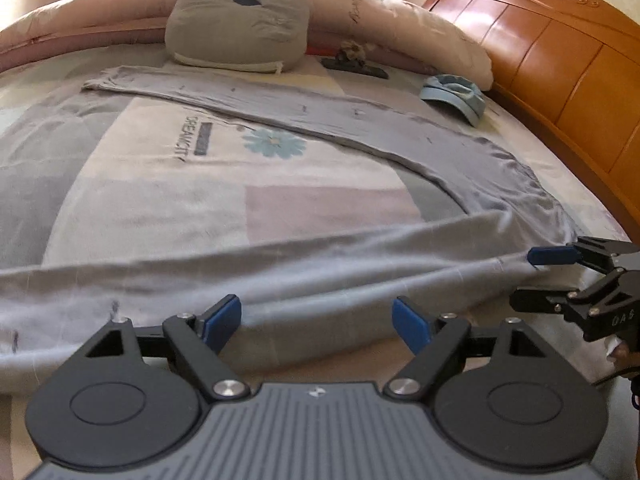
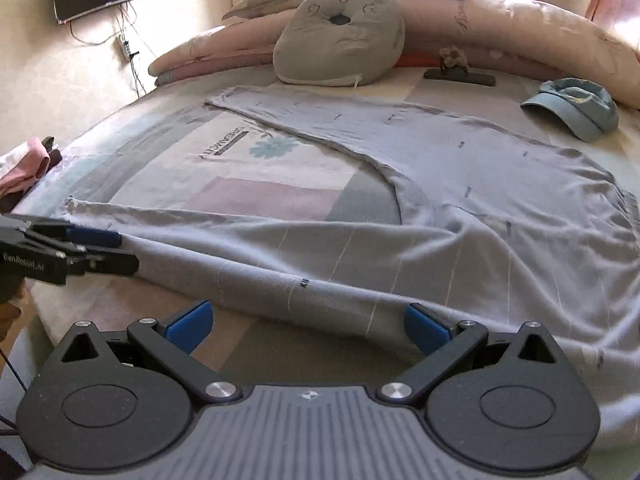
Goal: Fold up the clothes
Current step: 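Open the left tool to release the leg while the right tool approaches the pants, then move the open right tool to the elastic waistband of the grey pants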
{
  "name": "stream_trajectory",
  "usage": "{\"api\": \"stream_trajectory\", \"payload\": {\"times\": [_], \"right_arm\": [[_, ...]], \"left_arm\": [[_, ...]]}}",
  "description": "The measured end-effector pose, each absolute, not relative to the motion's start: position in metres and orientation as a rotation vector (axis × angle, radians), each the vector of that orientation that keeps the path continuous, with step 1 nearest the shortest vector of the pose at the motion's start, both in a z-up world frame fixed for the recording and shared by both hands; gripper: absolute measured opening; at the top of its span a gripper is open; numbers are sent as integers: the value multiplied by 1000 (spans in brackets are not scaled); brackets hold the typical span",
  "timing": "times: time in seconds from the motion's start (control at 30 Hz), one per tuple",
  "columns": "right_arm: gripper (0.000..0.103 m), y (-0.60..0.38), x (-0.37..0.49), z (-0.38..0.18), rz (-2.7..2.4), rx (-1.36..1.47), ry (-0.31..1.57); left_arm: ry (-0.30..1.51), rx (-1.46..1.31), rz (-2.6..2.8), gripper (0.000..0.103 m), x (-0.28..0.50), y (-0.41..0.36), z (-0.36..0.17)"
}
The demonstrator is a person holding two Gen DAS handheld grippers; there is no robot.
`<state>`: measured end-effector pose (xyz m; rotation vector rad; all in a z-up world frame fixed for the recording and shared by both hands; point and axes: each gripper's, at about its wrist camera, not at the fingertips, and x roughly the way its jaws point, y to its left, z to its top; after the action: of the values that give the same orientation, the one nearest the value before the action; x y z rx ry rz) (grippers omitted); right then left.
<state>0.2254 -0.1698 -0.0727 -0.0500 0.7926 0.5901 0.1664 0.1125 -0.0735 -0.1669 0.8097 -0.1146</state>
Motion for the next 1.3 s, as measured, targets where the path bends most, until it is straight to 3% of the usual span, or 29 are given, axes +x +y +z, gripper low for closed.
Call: {"api": "stream_trajectory", "payload": {"times": [0.33, 0.63, 0.9, 1.0, 1.3], "right_arm": [[103, -150, 258, -84, 578, -62, 822], [103, -184, 208, -46, 615, 32, 751], [103, -190, 188, -84, 634, 27, 885], [103, -185, 191, -93, 622, 11, 855], [103, -174, 207, -77, 614, 1, 762]], "left_arm": [[808, -142, -117, 83, 187, 123, -84], [807, -135, -186, 86, 137, 117, -57], [936, -180, -278, 92, 122, 102, -87], [901, -183, -290, 96, 127, 98, -91], [823, -174, -276, 96, 149, 99, -80]]}}
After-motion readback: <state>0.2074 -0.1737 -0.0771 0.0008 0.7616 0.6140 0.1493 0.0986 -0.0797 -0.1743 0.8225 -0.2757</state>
